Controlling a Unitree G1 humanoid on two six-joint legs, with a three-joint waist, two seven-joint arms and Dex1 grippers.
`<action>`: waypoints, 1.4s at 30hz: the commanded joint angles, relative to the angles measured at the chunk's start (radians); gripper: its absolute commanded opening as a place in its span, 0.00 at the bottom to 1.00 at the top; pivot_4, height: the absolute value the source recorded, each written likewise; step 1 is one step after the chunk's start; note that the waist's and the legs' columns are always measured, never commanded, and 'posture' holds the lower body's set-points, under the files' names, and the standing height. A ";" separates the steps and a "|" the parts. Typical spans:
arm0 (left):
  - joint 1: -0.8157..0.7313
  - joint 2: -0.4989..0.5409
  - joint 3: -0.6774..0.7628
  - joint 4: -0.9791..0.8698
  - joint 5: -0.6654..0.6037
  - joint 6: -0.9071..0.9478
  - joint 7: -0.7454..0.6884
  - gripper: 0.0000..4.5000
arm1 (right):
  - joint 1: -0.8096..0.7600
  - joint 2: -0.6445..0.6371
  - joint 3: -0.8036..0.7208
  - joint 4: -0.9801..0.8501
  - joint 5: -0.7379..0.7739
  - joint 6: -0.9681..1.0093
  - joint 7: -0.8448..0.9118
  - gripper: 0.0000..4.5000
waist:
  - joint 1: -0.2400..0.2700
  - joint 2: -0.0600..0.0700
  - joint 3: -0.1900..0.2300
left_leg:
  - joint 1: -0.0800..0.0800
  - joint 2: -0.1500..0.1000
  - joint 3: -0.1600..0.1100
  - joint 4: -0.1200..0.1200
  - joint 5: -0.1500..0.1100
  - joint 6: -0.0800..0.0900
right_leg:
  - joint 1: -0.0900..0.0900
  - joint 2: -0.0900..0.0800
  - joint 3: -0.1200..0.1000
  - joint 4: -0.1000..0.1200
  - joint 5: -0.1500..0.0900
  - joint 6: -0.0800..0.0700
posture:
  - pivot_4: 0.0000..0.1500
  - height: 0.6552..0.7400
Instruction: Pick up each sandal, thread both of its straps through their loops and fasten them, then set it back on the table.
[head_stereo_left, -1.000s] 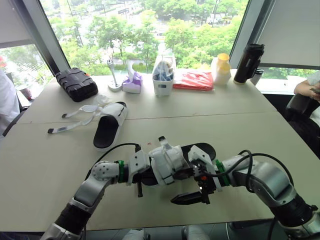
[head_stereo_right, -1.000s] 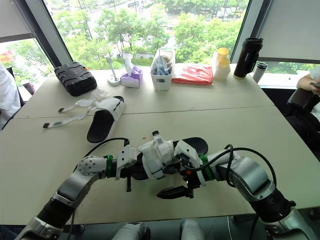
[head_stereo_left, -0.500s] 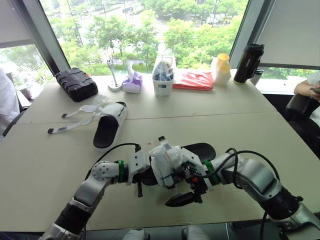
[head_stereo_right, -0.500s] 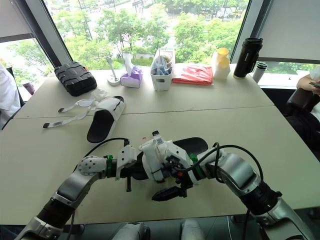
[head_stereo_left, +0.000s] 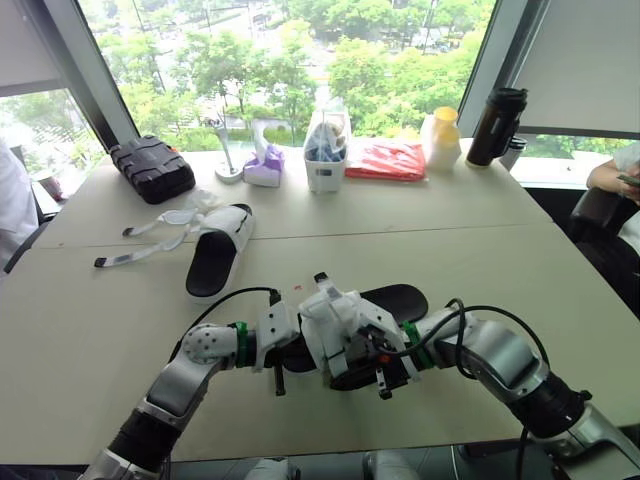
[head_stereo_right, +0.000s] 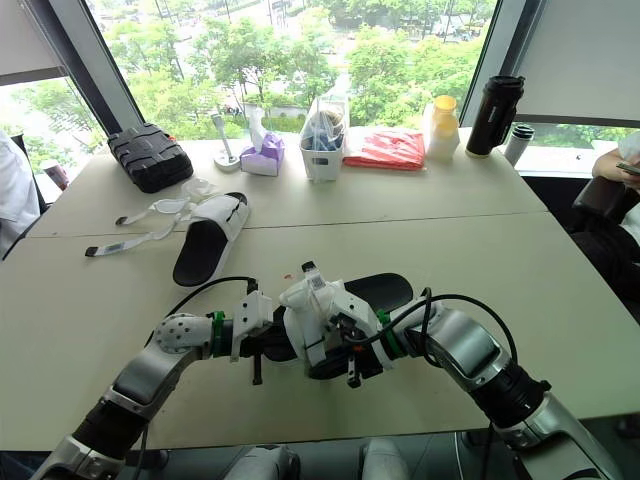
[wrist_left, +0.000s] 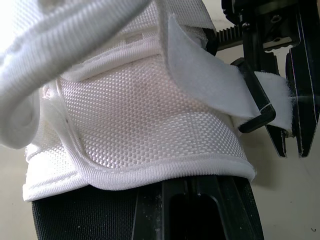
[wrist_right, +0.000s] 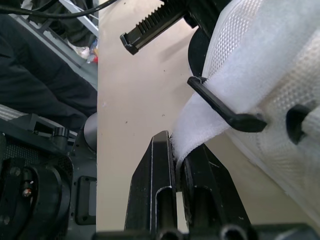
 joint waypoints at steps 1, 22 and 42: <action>0.044 0.014 -0.063 0.059 0.052 0.041 -0.007 0.00 | 0.035 -0.058 0.056 -0.051 0.010 0.015 0.071 0.01 | 0.000 0.000 0.000 | 0.000 0.000 0.000 0.000 0.000 0.000 | 0.000 0.000 0.000 0.000 0.000 0.000 | 1.00 1.00; 0.033 0.050 -0.109 0.112 0.109 0.000 -0.022 0.00 | 0.017 -0.277 -0.095 -0.255 0.126 -0.061 0.266 0.01 | 0.001 0.000 -0.001 | 0.000 -0.002 -0.001 -0.001 -0.006 0.006 | 0.007 -0.003 -0.002 -0.014 -0.003 0.005 | 1.00 1.00; 0.018 0.064 -0.166 0.200 0.161 -0.099 -0.022 0.00 | -0.492 0.035 -0.092 0.320 0.011 -0.191 0.296 0.01 | -0.002 0.002 0.000 | 0.001 -0.003 -0.003 0.001 -0.005 0.004 | 0.009 -0.003 -0.005 -0.013 0.000 0.002 | 1.00 1.00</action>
